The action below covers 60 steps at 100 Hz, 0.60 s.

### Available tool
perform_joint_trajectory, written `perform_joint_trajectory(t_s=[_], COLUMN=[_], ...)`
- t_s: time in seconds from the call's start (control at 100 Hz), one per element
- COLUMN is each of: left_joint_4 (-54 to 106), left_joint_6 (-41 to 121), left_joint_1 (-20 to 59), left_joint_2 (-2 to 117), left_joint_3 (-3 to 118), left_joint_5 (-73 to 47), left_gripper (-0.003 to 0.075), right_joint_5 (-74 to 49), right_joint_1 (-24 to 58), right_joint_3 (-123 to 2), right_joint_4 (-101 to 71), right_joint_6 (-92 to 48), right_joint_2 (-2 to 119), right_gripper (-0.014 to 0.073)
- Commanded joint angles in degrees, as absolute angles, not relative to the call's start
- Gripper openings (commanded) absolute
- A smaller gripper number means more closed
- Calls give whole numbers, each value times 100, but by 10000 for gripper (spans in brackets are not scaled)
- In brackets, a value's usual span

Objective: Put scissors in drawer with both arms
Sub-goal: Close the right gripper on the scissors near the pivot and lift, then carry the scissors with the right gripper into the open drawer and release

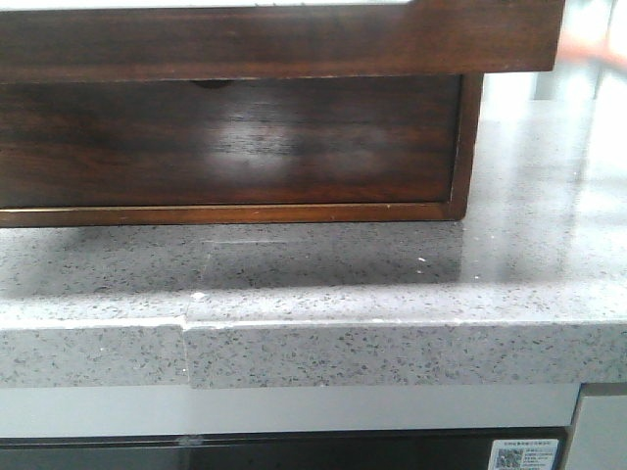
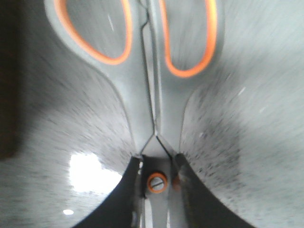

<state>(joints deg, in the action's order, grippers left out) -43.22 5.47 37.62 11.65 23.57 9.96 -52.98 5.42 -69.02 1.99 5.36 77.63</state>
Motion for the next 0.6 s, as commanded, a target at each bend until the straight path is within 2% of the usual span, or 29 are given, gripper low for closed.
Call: perform_joint_trajectory(t_s=[0.0,0.27,0.59], left_joint_4=[-4183,-4183,-4183], left_joint_6=[467,467,467], left_joint_1=[3799,3799,3799], left_joint_2=[1225,1225,1225], left_joint_3=[2544,2544,2544], left_joint_5=[1240,1240,1240], left_gripper=[241,241,241], right_joint_5=[-4811,-3757,-3055], right_joint_1=[545,805,2191], right_joint_3=[-7055,-7055,-7065], right_joint_4=[319,144,70], right_joint_6=[476,-135,-1281], right_joint_2=[7116,5820,5421], right_gripper=[-69,-69,-69])
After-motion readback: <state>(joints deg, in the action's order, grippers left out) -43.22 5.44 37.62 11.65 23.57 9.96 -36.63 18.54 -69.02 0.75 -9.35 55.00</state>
